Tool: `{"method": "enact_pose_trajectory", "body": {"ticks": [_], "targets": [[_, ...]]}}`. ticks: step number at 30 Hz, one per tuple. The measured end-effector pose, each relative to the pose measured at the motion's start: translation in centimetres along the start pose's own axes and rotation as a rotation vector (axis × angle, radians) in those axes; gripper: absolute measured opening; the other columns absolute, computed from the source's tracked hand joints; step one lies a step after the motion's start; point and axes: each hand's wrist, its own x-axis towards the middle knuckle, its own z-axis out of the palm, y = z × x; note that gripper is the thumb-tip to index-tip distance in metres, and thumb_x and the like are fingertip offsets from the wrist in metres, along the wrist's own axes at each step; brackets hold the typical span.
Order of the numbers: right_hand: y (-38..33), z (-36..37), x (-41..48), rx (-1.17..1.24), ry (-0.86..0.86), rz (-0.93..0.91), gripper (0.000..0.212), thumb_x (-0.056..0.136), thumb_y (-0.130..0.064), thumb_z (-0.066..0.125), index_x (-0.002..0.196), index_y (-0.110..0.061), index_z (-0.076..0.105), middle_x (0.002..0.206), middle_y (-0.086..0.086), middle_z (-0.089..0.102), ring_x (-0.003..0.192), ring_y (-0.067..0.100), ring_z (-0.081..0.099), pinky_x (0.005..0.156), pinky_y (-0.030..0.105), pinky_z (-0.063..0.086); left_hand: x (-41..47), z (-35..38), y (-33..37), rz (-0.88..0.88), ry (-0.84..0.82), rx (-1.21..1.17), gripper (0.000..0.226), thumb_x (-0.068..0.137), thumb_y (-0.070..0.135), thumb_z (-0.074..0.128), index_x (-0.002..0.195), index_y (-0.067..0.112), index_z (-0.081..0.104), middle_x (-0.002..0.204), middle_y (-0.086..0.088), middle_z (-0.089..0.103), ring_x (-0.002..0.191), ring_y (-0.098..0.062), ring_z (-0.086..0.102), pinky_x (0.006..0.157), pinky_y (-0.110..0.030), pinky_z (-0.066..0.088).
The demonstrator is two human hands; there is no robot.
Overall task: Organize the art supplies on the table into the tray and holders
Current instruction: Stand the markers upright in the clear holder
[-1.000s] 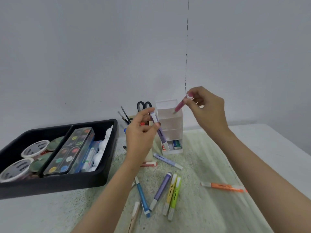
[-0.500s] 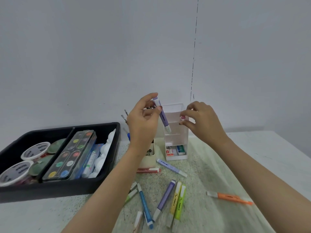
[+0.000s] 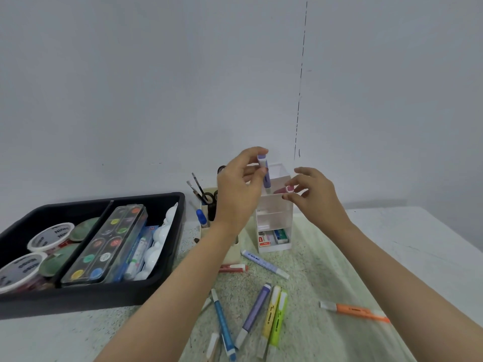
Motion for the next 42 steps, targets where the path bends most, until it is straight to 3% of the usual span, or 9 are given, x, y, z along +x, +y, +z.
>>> {"method": "enact_pose_trajectory", "body": {"ticks": [2,6,9,11,17,22,27,32,42], "targets": [[0.2,0.1,-0.1,-0.004,-0.002,-0.004,0.009,0.078,-0.013,0.074,0.084,-0.009,0.068,0.117,0.004,0.057,0.071,0.004,0.056,0.070,0.010,0.041,0.1,0.4,-0.6,0.018,-0.037,0.032,0.035,0.087,-0.005,0.055,0.102,0.027,0.061,0.094,0.002,0.066,0.081,-0.002,0.066,0.074,-0.010,0.048],[0.1,0.1,-0.1,-0.015,-0.019,-0.026,0.010,0.081,-0.012,0.070,0.090,-0.010,0.071,0.096,0.001,0.068,0.083,0.016,0.060,0.078,0.034,0.052,0.0,1.1,-1.8,0.051,-0.134,0.161,0.030,0.088,-0.001,0.056,0.107,0.021,0.064,0.101,0.005,0.066,0.089,-0.003,0.063,0.081,-0.012,0.048],[0.1,-0.1,-0.5,0.027,-0.055,-0.025,0.015,0.087,-0.010,0.063,0.098,-0.015,0.072,0.092,-0.002,0.071,0.089,0.017,0.063,0.083,0.033,0.052,-0.1,1.2,-2.7,0.065,-0.166,0.361,0.025,0.088,0.007,0.056,0.105,0.022,0.065,0.098,0.010,0.068,0.086,-0.006,0.059,0.074,-0.009,0.041],[0.1,-0.2,-0.7,0.030,-0.070,-0.028,0.018,0.089,-0.010,0.061,0.102,-0.015,0.071,0.096,0.000,0.072,0.091,0.020,0.065,0.086,0.033,0.052,-0.1,1.3,-3.5,0.058,-0.190,0.486,0.021,0.088,0.010,0.057,0.103,0.023,0.064,0.094,0.005,0.069,0.082,-0.011,0.057,0.068,-0.017,0.040],[0.2,-0.2,-1.0,0.019,-0.055,-0.048,0.019,0.090,-0.008,0.060,0.106,-0.007,0.071,0.095,0.007,0.073,0.088,0.025,0.067,0.084,0.033,0.052,0.1,1.7,-5.2,0.164,-0.177,0.710,0.017,0.082,0.012,0.064,0.096,0.021,0.066,0.089,0.005,0.069,0.101,-0.018,0.053,0.085,-0.018,0.017],[0.5,0.0,-1.0,0.004,-0.037,-0.037,0.019,0.091,-0.008,0.059,0.106,-0.009,0.071,0.089,0.010,0.073,0.080,0.028,0.066,0.075,0.029,0.047,0.3,1.7,-5.4,0.190,-0.212,0.724,0.010,0.082,0.021,0.065,0.093,0.023,0.064,0.091,0.011,0.070,0.108,-0.016,0.054,0.097,-0.027,0.018],[0.2,-0.1,-1.0,0.000,-0.059,-0.041,0.021,0.091,-0.010,0.058,0.107,-0.014,0.071,0.091,0.004,0.073,0.082,0.019,0.065,0.078,0.027,0.048,0.4,1.8,-5.2,0.208,-0.197,0.640,0.009,0.084,0.018,0.064,0.093,0.022,0.065,0.090,0.012,0.068,0.106,-0.014,0.055,0.106,-0.034,0.021],[0.5,-0.1,-0.9,0.005,-0.055,-0.064,0.020,0.092,-0.010,0.057,0.102,-0.019,0.072,0.091,-0.003,0.072,0.083,0.016,0.065,0.078,0.035,0.052,0.4,1.5,-4.4,0.313,-0.089,0.540,0.012,0.080,0.017,0.067,0.090,0.022,0.067,0.085,0.015,0.067,0.097,-0.010,0.054,0.104,-0.030,0.023],[0.5,0.2,-1.1,0.013,-0.046,-0.069,0.021,0.091,-0.009,0.056,0.105,-0.016,0.071,0.088,0.000,0.071,0.081,0.016,0.063,0.079,0.036,0.052,0.4,2.0,-5.8,0.269,-0.201,0.609,0.007,0.078,0.022,0.071,0.080,0.018,0.065,0.087,0.008,0.063,0.093,-0.011,0.044,0.099,-0.023,0.022]]}}
